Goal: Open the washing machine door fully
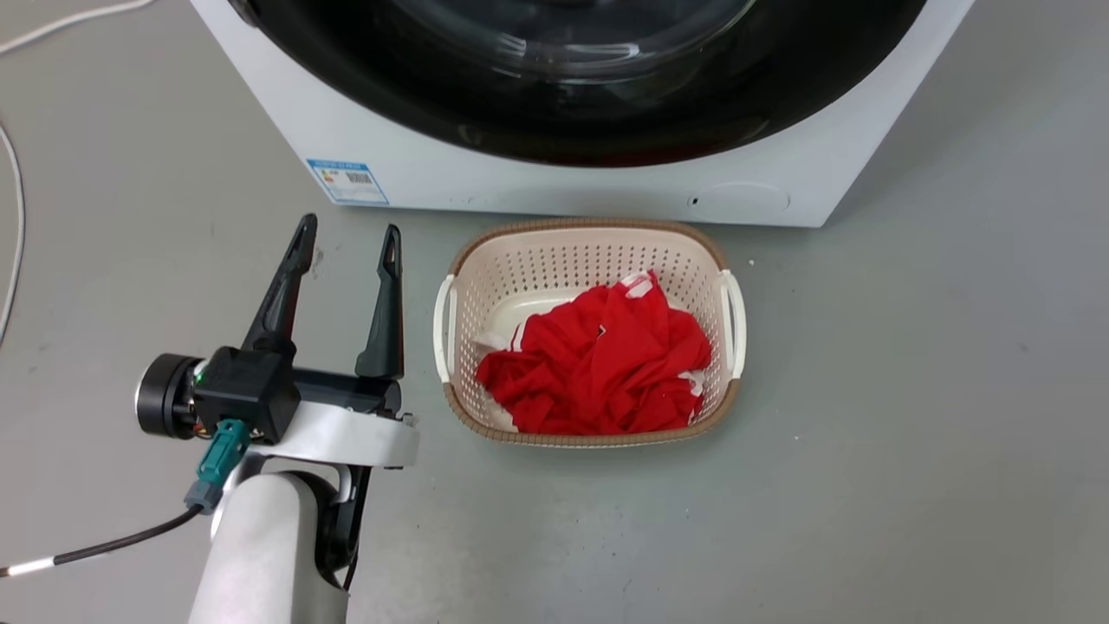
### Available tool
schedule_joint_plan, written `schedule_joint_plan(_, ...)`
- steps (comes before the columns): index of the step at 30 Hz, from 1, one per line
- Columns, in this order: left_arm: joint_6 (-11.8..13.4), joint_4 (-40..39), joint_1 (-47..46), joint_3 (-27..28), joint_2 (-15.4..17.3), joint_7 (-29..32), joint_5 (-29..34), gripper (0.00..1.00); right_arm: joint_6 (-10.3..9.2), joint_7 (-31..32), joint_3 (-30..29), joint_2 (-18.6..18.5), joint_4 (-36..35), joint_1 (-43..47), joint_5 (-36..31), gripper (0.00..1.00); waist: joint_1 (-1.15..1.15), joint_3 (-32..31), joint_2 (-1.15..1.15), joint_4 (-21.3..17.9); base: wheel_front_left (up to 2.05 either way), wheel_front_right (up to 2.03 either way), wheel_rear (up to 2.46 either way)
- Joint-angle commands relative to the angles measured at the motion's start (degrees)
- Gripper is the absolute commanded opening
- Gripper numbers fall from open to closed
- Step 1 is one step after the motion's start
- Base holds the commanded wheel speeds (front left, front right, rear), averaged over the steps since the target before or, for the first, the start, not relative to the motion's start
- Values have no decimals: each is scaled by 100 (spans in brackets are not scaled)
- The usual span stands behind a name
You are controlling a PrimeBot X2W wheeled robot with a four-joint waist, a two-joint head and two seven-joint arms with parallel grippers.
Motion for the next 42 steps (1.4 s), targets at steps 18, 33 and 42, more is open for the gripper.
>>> schedule_joint_plan(18,-23,-83,-434,-47,-14,-13,-82,100,0,315,338,356,929,-798,-619,0,0,707,0,154,0,0,0)
schedule_joint_plan(33,42,27,-496,-119,-14,-13,-139,100,0,1486,332,336,476,-427,-383,0,0,624,0,62,0,0,0)
schedule_joint_plan(42,63,121,-333,-134,-14,-12,-127,100,1,2186,301,369,93,130,-140,0,0,232,0,24,0,0,0)
